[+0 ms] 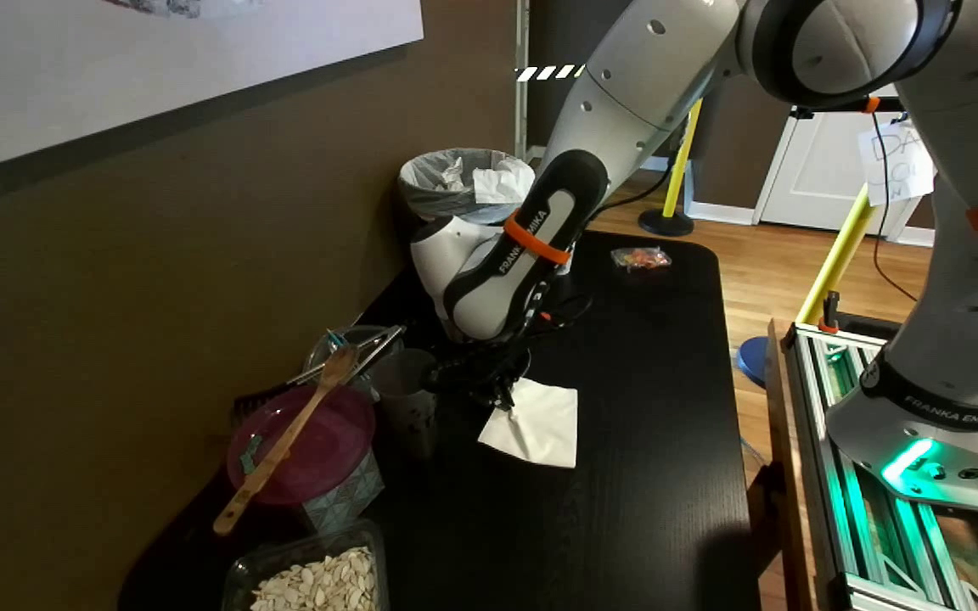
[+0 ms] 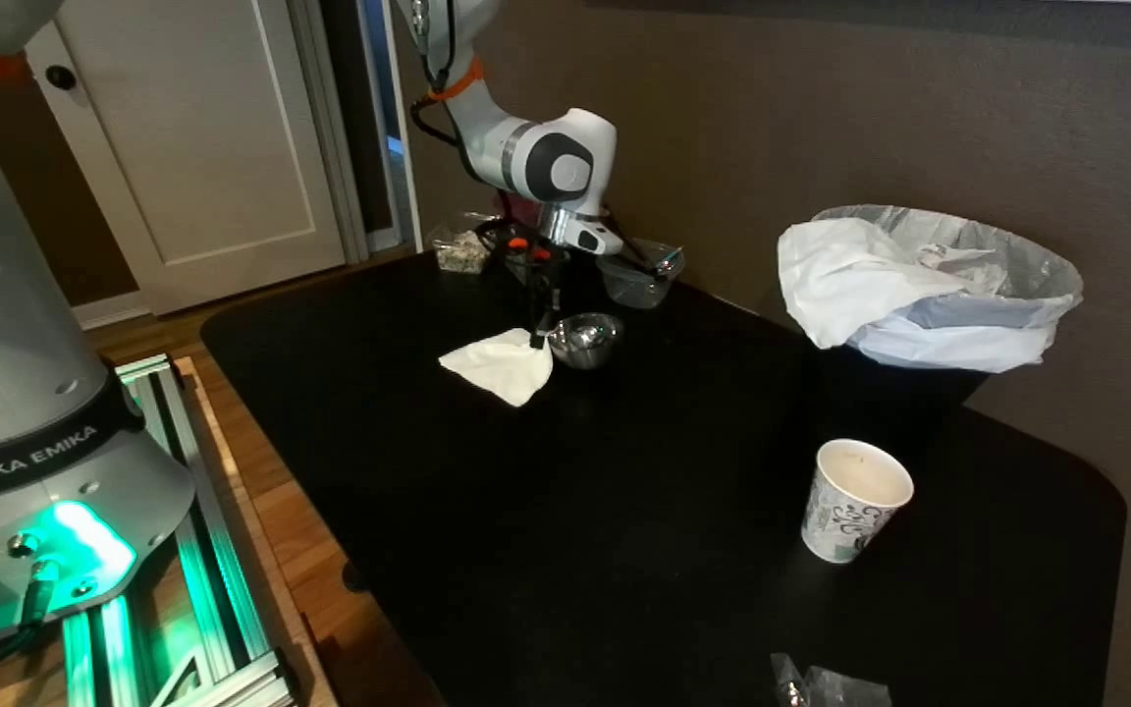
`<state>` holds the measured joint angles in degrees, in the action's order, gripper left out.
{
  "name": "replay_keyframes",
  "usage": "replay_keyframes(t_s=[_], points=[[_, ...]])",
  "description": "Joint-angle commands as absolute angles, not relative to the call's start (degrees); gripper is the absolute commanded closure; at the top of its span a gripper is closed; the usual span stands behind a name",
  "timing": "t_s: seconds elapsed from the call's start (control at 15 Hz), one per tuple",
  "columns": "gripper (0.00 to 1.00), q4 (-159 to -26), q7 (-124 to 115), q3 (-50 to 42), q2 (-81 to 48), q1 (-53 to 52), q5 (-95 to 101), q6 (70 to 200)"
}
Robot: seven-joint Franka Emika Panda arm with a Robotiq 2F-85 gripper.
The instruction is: Pull the silver bowl to the back and place the Serviette under it
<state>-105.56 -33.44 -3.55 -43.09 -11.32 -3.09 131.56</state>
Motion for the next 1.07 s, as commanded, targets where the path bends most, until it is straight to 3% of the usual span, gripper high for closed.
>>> replay_keyframes(t_s=[0.0,1.0], points=[[0.98,-104.5,-33.9,-5.1,-44.5,-12.0,-1.8,135.2],[0.98,-102.6,-37.4,-10.9,-45.0,-13.7,4.1,138.5]])
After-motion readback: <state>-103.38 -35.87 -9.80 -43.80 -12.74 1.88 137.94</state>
